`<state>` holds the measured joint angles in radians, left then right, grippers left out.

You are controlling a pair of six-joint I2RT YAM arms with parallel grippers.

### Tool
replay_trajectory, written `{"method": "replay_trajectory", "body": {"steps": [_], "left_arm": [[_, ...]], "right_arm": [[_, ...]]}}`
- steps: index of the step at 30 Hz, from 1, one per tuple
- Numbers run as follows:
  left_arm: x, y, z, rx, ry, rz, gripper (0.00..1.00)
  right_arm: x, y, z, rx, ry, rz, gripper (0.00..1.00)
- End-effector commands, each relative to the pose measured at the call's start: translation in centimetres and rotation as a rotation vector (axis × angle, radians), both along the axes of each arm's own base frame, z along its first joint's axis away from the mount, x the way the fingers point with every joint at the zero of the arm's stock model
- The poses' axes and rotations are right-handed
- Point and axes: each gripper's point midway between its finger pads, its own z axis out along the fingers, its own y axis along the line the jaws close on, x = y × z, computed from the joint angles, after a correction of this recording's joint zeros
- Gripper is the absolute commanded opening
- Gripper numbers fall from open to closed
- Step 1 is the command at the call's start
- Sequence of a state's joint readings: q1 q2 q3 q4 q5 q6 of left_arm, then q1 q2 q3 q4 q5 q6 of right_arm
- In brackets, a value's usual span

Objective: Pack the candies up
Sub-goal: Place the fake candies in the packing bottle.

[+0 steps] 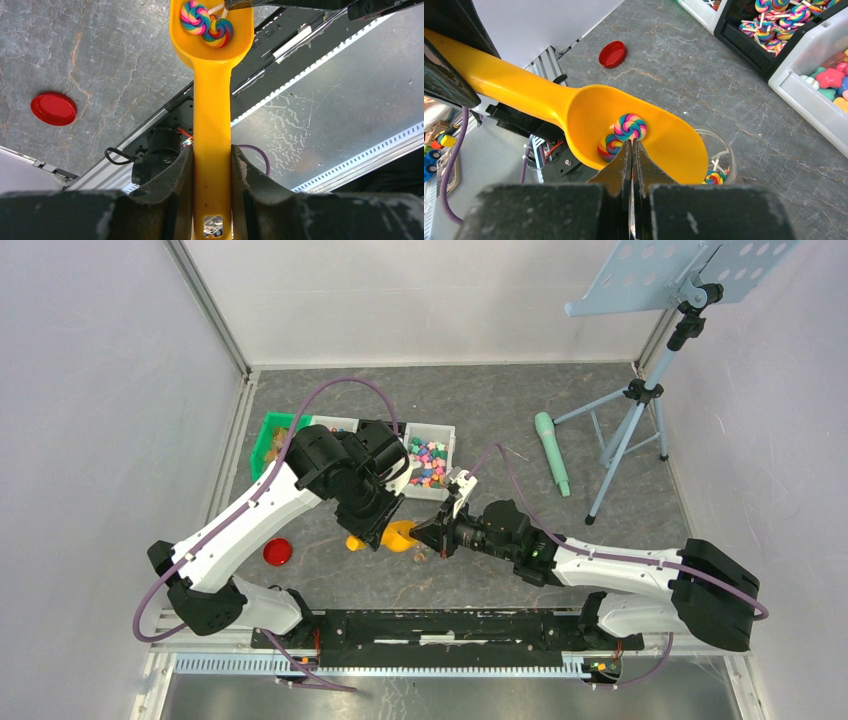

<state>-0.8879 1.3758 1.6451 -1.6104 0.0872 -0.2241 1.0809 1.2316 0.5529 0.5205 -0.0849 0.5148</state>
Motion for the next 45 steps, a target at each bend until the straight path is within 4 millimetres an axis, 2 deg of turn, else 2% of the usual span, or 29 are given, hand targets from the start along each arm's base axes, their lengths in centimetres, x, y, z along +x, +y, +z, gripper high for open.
{"method": "replay_trajectory", "body": {"steps": [1, 7, 26, 34, 41, 45], "left_arm": [[0.7, -0.4, 1.4, -0.041, -0.056, 0.013, 0.02], [1.3, -0.4, 1.9, -0.036, -0.085, 0.016, 0.02], [3.2, -2.1, 2.9, -0.065, -0.135, 0.029, 0.02], [3.3, -1.8, 3.4, -0.069, -0.156, 0.035, 0.02], [3.7, -1.4, 3.8, -0.064, -0.187, 0.041, 0.02], [3.0, -0.4, 4.0, -0.063, -0.196, 0.050, 0.02]], "right_arm": [[-0.9, 0.7, 0.1, -0.005, -0.001, 0.041, 0.00], [-0.9, 0.9, 0.1, -0.008, -0.002, 0.041, 0.00], [-0.7, 0.9, 0.4, -0.020, -0.024, 0.032, 0.00], [-0.7, 1.1, 0.6, -0.019, -0.023, 0.038, 0.00], [-0.6, 1.4, 1.9, 0.014, -0.023, 0.040, 0.00], [0.8, 1.1, 4.1, 0.002, -0.061, -0.021, 0.02]]}}
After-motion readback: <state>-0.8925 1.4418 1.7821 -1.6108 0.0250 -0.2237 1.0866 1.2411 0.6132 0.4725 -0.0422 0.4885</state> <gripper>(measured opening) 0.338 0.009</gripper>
